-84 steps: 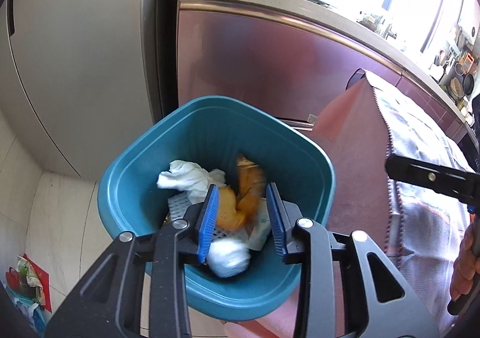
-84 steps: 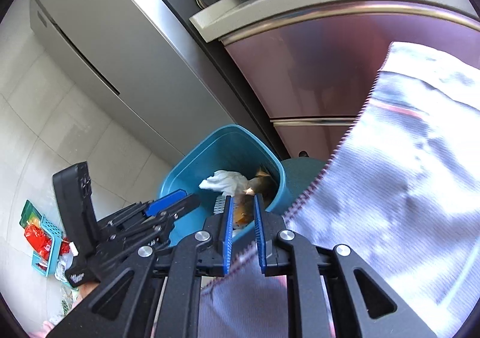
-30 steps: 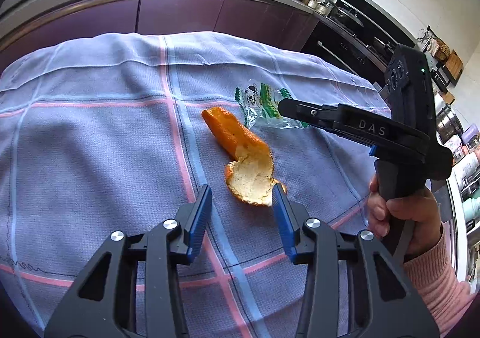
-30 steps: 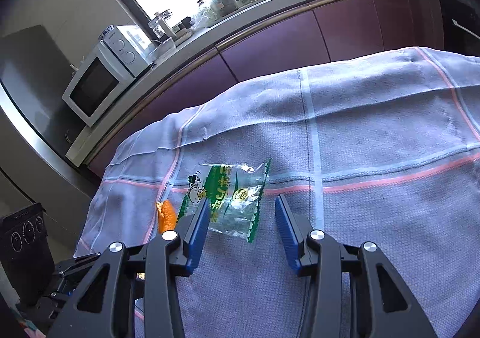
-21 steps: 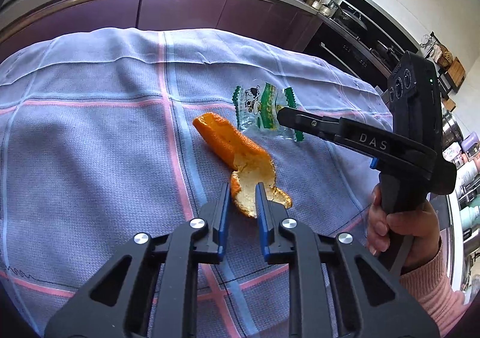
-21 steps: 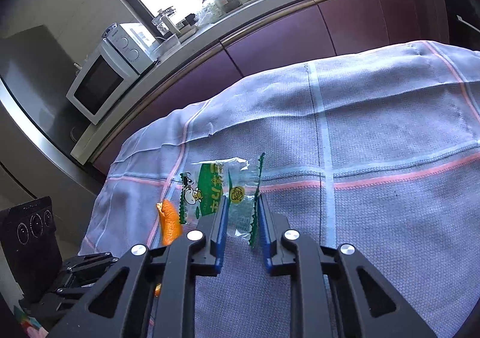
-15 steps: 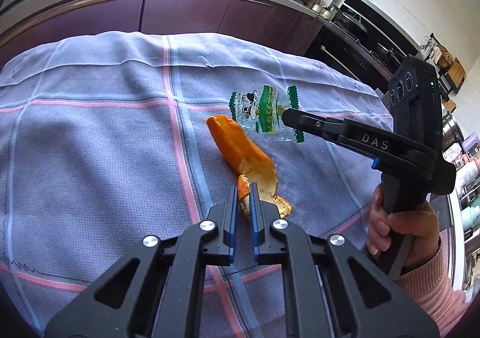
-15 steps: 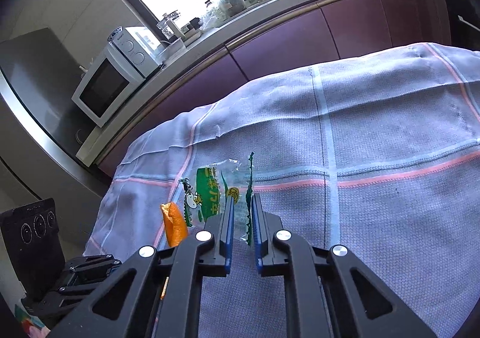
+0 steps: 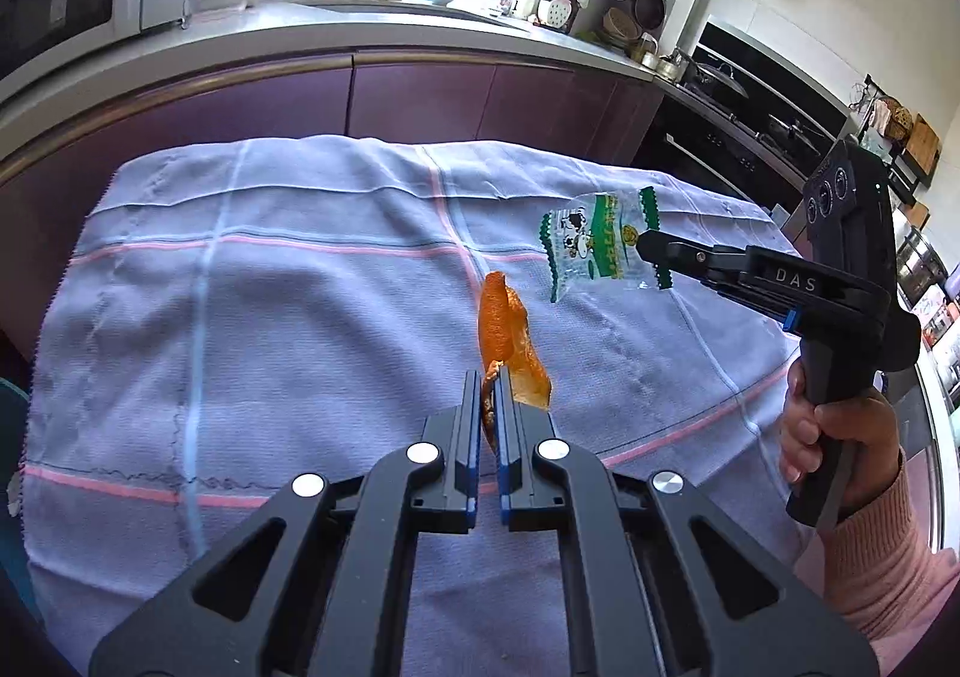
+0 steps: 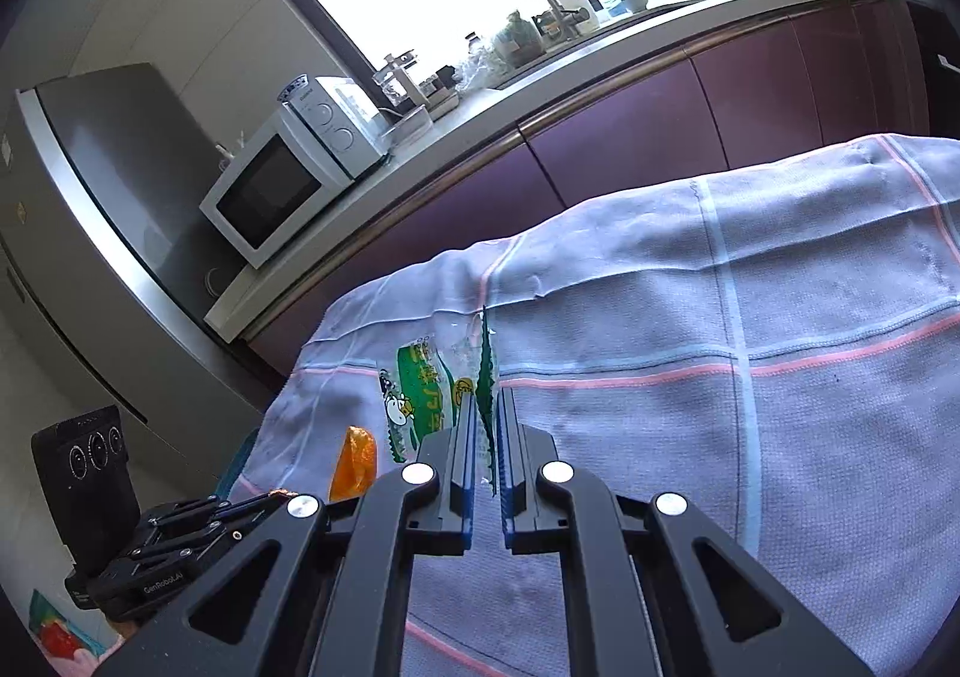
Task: Collect trash
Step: 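Grasp the last orange peel with left tool while right tool grasps the clear wrapper, then carry the peel with left tool to the teal bin while right tool carries the clear wrapper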
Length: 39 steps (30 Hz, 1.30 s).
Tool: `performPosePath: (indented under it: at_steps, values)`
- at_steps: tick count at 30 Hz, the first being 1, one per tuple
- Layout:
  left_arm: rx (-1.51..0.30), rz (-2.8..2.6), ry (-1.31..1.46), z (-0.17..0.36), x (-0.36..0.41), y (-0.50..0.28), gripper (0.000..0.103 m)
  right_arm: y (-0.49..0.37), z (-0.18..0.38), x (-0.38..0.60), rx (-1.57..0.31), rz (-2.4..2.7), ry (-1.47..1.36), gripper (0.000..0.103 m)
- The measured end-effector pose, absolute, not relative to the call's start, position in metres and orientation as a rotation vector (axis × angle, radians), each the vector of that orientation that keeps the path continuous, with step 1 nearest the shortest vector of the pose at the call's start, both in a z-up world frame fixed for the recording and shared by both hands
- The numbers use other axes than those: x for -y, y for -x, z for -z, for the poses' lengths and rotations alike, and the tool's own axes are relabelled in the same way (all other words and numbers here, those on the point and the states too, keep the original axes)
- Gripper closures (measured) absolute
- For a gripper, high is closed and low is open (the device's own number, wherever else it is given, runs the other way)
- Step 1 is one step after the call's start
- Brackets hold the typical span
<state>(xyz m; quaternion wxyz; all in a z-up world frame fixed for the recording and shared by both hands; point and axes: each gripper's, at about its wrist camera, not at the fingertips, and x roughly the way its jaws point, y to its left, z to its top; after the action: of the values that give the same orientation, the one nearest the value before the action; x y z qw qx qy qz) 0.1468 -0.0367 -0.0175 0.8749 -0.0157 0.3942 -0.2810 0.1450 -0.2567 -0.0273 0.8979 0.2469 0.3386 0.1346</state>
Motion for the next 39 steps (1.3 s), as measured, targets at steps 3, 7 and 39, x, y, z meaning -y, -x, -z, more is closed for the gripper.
performPosePath:
  at_steps: [3, 7, 39]
  values:
    - [-0.793, 0.567, 0.028, 0.007, 0.017, -0.136, 0.098, -0.142, 0.021, 0.244, -0.690, -0.314, -0.507, 0.097]
    - [-0.760, 0.536, 0.025, -0.005, -0.009, -0.121, 0.098, -0.141, 0.016, 0.222, -0.689, -0.362, -0.499, 0.097]
    - [-0.667, 0.230, 0.121, -0.033, -0.183, -0.079, 0.098, -0.194, 0.017, 0.044, -0.810, -0.677, -0.415, 0.097]
